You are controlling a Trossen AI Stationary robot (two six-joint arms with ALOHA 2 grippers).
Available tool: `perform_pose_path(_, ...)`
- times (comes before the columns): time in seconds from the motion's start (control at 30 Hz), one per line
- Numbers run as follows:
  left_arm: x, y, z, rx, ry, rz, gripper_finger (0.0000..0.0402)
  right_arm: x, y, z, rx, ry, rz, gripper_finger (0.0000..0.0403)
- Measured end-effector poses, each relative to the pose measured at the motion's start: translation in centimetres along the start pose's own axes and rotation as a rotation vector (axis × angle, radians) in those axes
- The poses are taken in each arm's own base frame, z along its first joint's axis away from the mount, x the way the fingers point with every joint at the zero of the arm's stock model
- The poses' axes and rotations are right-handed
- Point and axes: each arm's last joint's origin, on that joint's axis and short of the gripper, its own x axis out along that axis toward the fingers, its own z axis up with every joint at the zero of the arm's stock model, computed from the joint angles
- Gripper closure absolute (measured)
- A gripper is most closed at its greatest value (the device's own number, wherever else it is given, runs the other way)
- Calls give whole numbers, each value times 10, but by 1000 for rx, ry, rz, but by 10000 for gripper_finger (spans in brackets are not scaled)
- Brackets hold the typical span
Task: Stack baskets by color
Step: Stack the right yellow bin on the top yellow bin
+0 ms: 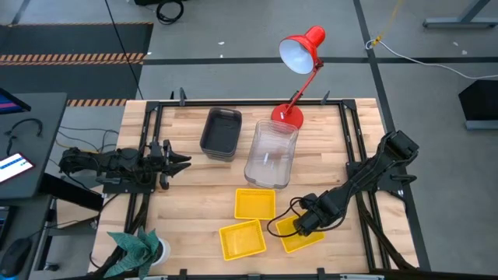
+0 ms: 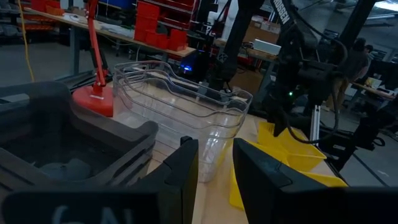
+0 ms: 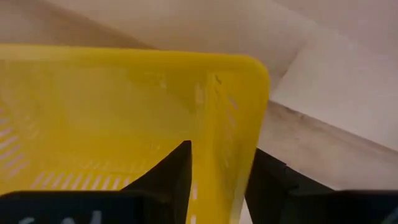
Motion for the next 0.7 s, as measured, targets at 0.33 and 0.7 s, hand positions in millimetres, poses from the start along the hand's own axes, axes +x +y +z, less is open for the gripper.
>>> perform_pose_path(0.33,0,0,0,0,0,0,294,6,-1,2,24,-2,29,370)
perform_pose_path(0.7,0,0,0,45,1,0,294,-10,-5,-9,9,-2,90,398)
